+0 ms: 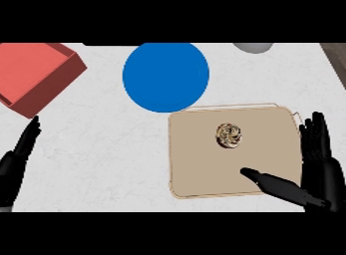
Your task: Pick the cupcake from the tray and place it in the plate
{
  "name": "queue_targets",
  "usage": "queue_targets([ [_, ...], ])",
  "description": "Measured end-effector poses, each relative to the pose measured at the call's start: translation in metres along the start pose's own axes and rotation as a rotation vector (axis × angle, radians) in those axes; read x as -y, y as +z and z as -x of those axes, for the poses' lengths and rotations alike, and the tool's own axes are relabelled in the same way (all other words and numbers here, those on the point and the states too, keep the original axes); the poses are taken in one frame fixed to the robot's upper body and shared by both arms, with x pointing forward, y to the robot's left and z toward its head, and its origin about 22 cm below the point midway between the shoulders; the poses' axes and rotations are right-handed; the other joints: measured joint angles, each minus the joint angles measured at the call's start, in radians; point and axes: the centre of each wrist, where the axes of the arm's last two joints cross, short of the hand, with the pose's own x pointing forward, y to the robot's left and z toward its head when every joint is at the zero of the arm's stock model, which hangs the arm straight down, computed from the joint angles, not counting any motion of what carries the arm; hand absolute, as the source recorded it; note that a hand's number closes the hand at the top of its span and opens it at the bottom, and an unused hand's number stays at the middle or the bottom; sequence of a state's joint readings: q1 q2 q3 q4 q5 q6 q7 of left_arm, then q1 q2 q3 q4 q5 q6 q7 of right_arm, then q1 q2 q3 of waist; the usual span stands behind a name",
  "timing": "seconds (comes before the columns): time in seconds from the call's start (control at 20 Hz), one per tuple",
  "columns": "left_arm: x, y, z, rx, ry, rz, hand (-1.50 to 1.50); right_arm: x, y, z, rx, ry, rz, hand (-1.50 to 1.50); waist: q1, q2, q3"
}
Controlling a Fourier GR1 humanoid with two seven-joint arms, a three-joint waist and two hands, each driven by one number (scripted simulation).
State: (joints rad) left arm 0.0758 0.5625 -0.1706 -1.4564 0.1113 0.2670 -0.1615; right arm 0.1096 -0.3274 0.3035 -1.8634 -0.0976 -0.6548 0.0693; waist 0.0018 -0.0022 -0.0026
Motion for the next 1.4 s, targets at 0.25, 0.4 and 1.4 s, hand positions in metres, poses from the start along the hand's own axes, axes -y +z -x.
queue_targets([
  [0.25,0.007,0.003,-0.001,0.004,0.002,0.004,0.00,0.009,-0.022,-0.021,-0.127,0.138,-0.087,-1.50,0.005,0.002,0.000],
  [0.4,0.004,0.003,0.000,0.003,0.003,0.003,0.00,0.013,-0.032,-0.032,-0.201,0.205,-0.145,-1.50,0.006,0.002,0.001],
  [1.4,0.005,0.000,-0.003,0.005,0.004,0.005,0.00,-0.013,-0.095,0.004,-0.442,0.482,-0.499,-1.50,0.005,0.003,0.003],
])
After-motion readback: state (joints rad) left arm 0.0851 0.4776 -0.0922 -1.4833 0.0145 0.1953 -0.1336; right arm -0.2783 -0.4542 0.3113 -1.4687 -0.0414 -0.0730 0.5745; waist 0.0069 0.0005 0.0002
